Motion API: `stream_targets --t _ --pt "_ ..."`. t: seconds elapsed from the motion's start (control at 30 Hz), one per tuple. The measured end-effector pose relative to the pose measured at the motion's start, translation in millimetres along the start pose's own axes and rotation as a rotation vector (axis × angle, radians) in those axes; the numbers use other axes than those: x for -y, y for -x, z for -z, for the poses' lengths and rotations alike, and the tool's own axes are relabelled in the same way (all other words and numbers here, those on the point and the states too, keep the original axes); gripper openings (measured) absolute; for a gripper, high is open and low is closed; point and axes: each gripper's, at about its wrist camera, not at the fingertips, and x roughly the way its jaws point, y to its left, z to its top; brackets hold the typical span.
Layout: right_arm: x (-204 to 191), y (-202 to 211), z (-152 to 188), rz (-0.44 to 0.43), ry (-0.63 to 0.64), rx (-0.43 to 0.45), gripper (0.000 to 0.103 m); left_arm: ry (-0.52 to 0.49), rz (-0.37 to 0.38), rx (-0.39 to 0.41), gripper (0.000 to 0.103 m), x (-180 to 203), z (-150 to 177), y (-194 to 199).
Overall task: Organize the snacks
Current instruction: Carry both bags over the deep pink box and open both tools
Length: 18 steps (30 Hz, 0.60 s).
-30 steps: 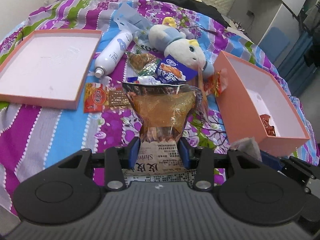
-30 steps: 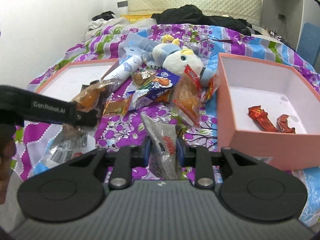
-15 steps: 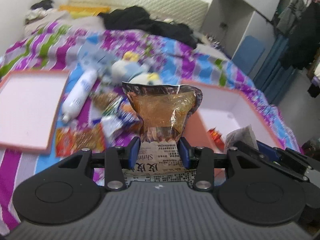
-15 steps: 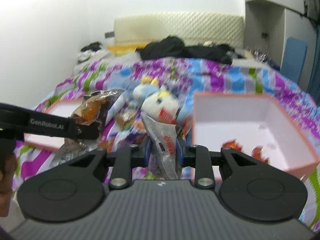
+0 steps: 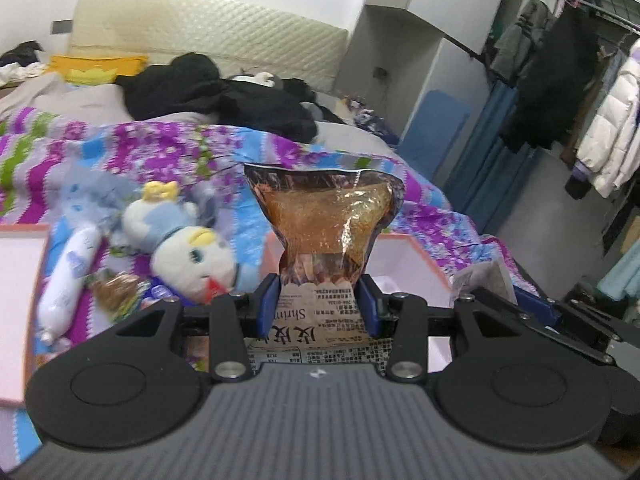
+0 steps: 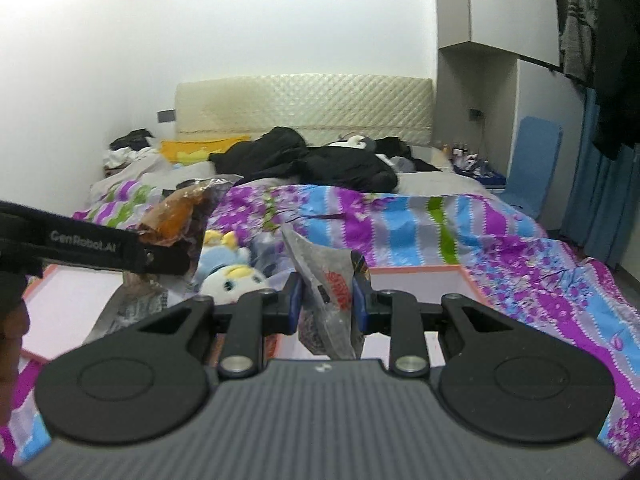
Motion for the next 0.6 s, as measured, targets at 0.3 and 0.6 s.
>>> stream_targets --t 0.3,0.6 --pt "53.4 -46.3 9.9 0.048 -0.106 -0.124 0.030 -0.117 0.004 -0.064 0.048 46.7 -10.9 -73.9" --pt "101.2 -99.4 62.6 0.108 -0.152 -0.322 0.030 -0.134 0.029 -0.254 0.048 66.1 5.1 -164.0"
